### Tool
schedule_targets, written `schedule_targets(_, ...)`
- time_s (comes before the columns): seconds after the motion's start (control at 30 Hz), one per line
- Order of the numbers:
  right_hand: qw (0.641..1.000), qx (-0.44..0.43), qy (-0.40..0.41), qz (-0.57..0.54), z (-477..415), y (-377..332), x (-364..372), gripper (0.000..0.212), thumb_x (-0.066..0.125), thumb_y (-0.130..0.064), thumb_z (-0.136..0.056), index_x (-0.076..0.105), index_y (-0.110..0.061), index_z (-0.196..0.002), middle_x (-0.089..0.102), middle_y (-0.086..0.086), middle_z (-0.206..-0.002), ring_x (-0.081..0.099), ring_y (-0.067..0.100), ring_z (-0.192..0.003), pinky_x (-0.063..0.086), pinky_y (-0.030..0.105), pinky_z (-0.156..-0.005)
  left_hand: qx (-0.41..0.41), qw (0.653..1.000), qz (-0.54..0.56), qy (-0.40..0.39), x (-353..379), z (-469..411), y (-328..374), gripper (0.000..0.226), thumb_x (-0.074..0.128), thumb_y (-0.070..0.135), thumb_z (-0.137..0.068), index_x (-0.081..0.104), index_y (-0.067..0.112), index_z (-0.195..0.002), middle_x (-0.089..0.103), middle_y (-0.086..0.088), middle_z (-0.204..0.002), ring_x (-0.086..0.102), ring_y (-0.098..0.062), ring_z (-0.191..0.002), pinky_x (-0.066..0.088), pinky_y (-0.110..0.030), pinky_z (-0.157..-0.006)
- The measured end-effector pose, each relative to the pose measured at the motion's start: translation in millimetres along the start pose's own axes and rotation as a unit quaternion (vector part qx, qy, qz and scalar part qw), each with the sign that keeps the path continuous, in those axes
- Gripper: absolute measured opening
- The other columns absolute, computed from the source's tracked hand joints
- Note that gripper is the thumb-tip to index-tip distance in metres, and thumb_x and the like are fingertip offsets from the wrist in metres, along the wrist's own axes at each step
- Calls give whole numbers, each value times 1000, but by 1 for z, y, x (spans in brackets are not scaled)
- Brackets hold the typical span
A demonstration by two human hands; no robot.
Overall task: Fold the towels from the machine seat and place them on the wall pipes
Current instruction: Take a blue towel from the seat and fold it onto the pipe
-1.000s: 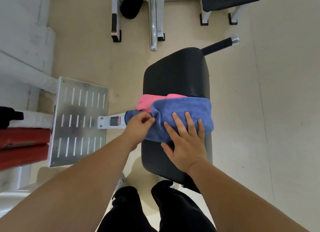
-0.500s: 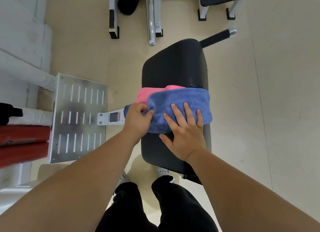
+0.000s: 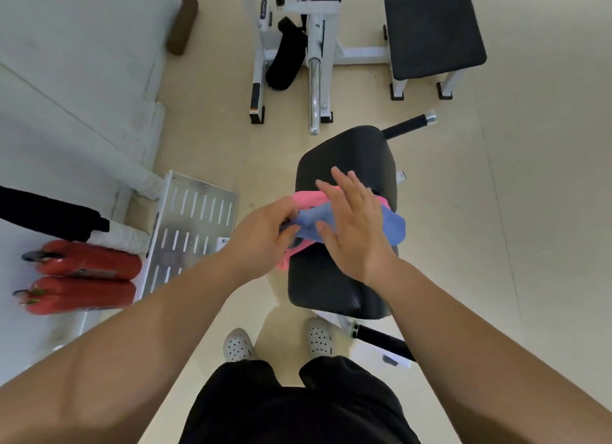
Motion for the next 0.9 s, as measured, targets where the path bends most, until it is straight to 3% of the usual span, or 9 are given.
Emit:
schedule_targets(0.07, 997, -51, -50, -20, -7, -24, -9, 54, 60, -27, -94, 47, -28, -147, 37, -3, -161, 19, 27, -155, 16, 51, -124, 14, 999, 37, 5, -21, 14, 18, 19, 57, 4, -97, 50, 20, -88, 57, 4, -75, 49, -13, -64, 39, -17, -58)
schedule_targets(0.13, 988, -98, -108, -51, -16, -48, -19, 37, 57, -40, -97, 61, -29, -132, 54, -9, -147, 33, 22, -149, 16, 48, -125, 15, 997, 79, 21, -41, 26, 32, 20, 58, 4, -96, 52, 21, -86, 58, 3, -78, 51, -12, -69, 43, -19, -64)
schedule_targets(0.2, 982, -114, -93, -115, -26, -67, -41, 23, 57, -43, -96, 69, -28, -108, 69, -13, -118, 57, 17, -126, 35, 46, -117, 7, 992, 118, 51, -62, 39, 38, 18, 60, 5, -95, 54, 19, -86, 57, 2, -76, 50, -11, -69, 44, -20, -65)
schedule_targets(0.3, 970, -75, -114, -200, -33, -96, -63, 6, 64, -27, -91, 60, -29, -86, 69, -8, -90, 67, 22, -106, 51, 48, -91, -25, 975, 200, 91, -84, 60, 33, 15, 64, 6, -94, 58, 19, -91, 56, -12, -75, 51, -13, -68, 44, -22, -62)
schedule_targets(0.4, 962, -97, -146, -210, -37, -132, -60, 8, 61, -27, -86, 53, -24, -85, 66, 2, -84, 68, 34, -101, 54, 54, -78, -67, 953, 270, 119, -99, 84, 11, 13, 70, 12, -91, 65, 23, -95, 59, -19, -77, 54, -20, -71, 44, -34, -66)
schedule_targets(0.47, 954, -97, -148, -243, -44, -151, -54, 11, 61, -15, -84, 51, -17, -80, 61, 4, -78, 66, 22, -84, 54, 45, -71, -93, 937, 304, 147, -111, 103, -9, 12, 72, 15, -84, 70, 23, -93, 64, -23, -82, 59, -23, -78, 45, -39, -74)
schedule_targets(0.6, 942, -84, -160, -283, -56, -194, -39, 13, 60, -2, -77, 49, -7, -75, 53, 10, -69, 41, 10, -59, 38, 29, -56, -144, 911, 319, 216, -139, 150, -48, 16, 66, -4, -90, 73, 9, -93, 71, -5, -84, 63, -17, -81, 47, -36, -79)
schedule_targets(0.77, 941, -108, -180, -265, -74, -256, -10, 15, 58, 2, -75, 48, -9, -74, 41, -10, -51, 38, 10, -46, 28, 15, -45, -203, 898, 240, 307, -175, 213, -100, 32, 56, -11, -87, 75, 15, -82, 73, 3, -76, 62, -7, -71, 50, -25, -75)
schedule_targets(0.9, 938, -161, -192, -240, -84, -312, 21, 21, 67, -4, -86, 65, -22, -97, 55, 7, -68, 46, 7, -59, 38, 14, -57, -297, 860, 130, 395, -200, 266, -168, 25, 59, 3, -79, 72, 23, -72, 69, 5, -67, 58, -9, -57, 54, -30, -62)
Point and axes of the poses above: each hand's wrist, its own z-axis away from the middle knuckle, its own x-axis out of the palm, y = z × x, the point moved 7 cm from there along -z, towards the middle knuckle
